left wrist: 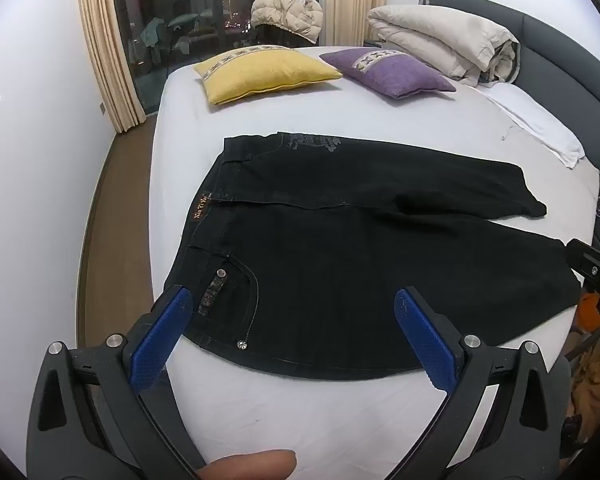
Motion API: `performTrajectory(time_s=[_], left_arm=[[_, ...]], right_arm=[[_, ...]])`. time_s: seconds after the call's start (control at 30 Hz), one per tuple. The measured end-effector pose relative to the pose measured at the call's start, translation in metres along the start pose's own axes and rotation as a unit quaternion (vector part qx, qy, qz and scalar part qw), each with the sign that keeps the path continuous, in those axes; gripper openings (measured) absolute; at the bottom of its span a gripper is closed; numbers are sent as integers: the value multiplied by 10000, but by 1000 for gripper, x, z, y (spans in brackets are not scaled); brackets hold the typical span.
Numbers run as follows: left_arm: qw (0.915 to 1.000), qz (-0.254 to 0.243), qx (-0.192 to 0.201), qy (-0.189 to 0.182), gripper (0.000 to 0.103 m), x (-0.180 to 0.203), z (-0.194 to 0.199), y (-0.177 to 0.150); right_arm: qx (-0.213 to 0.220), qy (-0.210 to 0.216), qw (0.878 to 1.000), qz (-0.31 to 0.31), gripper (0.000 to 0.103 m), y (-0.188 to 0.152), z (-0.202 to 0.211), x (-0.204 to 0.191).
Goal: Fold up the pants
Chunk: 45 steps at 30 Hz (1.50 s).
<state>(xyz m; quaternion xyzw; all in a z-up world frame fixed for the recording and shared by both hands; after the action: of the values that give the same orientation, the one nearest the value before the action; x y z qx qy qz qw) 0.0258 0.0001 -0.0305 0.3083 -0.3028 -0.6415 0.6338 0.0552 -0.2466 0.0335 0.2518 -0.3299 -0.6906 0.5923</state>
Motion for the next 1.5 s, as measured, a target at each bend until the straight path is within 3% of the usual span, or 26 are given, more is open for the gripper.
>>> performTrajectory(time_s=[1.5], left_arm=[[10000, -33, -45, 21, 103, 3, -2, -7]], right_arm=[[-135, 21, 9999, 45, 103, -12, -8, -7]])
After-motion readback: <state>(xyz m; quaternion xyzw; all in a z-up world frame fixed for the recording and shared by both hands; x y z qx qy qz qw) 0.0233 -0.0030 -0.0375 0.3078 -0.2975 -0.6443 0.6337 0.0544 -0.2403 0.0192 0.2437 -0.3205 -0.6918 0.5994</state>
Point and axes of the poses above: each gripper's, at about its wrist camera, not at the fingertips, and z roughly against the way its jaws point, x to its right, y to its top, the point moved 4 cm from there along -z, roughly the way its jaws point, and after that the axes turned 11 degrees about x, right-handed, at the moved point
